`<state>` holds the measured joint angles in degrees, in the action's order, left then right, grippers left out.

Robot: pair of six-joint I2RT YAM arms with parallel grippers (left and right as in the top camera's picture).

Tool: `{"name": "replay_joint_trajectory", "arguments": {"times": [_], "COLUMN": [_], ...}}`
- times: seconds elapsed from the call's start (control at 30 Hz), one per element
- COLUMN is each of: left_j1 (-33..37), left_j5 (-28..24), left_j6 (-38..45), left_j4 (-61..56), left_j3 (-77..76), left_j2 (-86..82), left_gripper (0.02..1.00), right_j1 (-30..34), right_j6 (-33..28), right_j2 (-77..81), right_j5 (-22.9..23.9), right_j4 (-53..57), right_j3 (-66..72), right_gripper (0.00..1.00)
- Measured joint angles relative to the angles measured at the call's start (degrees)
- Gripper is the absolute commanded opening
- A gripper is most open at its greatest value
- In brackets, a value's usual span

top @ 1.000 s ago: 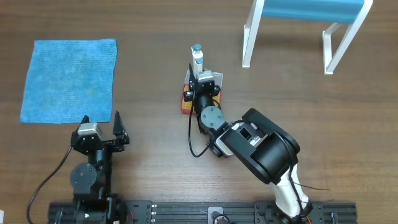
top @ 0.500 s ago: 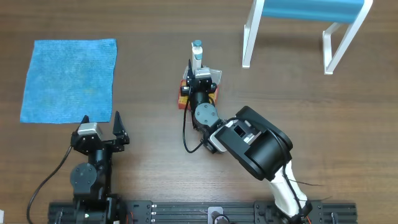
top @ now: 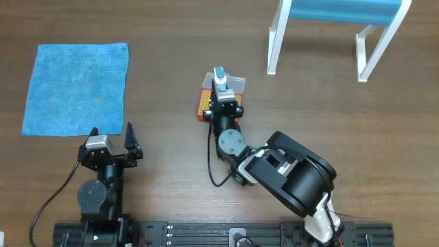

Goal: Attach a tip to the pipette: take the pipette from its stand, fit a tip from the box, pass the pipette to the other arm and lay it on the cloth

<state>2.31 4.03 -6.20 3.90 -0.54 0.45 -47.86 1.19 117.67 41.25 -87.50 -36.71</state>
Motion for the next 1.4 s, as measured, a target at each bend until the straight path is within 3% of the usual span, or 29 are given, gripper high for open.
{"name": "replay_joint_trajectory", "arguments": {"times": [0.2, 1.4], "left_j1": [0.0, 0.0], "left_j5": [0.02, 0.02], "left_j6": [0.0, 0.0], "left_j4": [0.0, 0.0], "left_j3": [0.0, 0.0], "left_j2": [0.02, 0.0], "left_gripper": [0.853, 0.851], "right_j1": [0.63, 2.93], "right_j6": [2.8, 4.57], "right_j2": [0.68, 6.88], "right_j5": [-0.83, -1.11], "right_j4": [-0.42, -0.68], "right_j3": [-0.24, -7.52], "right_gripper": [0.073, 0.075]}}
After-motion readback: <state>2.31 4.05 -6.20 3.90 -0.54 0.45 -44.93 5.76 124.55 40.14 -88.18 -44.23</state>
